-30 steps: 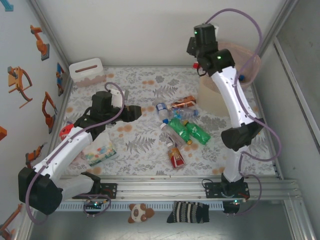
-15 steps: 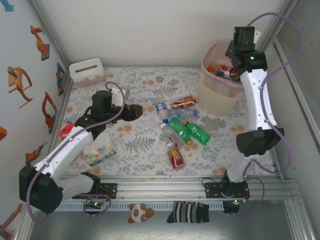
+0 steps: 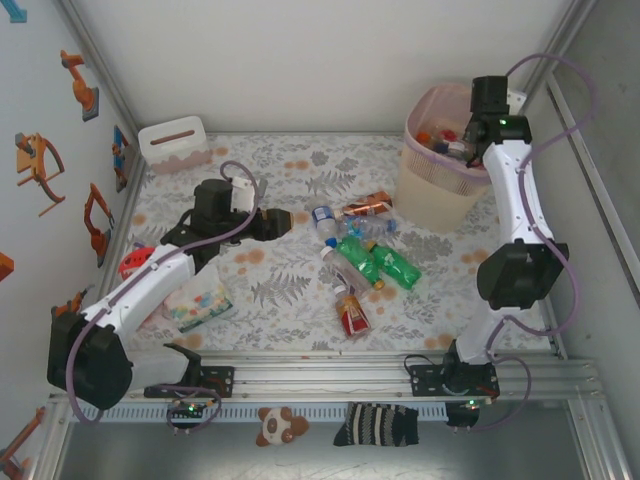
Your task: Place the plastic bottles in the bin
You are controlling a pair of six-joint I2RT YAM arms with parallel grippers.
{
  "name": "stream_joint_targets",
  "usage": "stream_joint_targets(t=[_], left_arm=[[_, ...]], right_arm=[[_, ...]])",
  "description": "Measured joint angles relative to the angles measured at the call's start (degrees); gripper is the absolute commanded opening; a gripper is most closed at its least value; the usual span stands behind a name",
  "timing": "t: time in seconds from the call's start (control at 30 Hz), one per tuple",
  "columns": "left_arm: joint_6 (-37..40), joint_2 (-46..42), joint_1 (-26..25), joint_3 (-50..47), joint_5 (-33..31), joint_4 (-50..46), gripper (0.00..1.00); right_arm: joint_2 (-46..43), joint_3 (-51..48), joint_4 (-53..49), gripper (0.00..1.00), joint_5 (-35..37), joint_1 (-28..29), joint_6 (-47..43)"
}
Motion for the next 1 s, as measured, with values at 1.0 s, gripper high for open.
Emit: stream_joint_targets(t=[1.0], left_arm=[[0.0, 1.6, 0.4, -0.5, 0.7, 1.9, 0.65]], right_arm=[[2.3, 11.2, -7.5, 0.68, -9.5, -0.2, -0.3]])
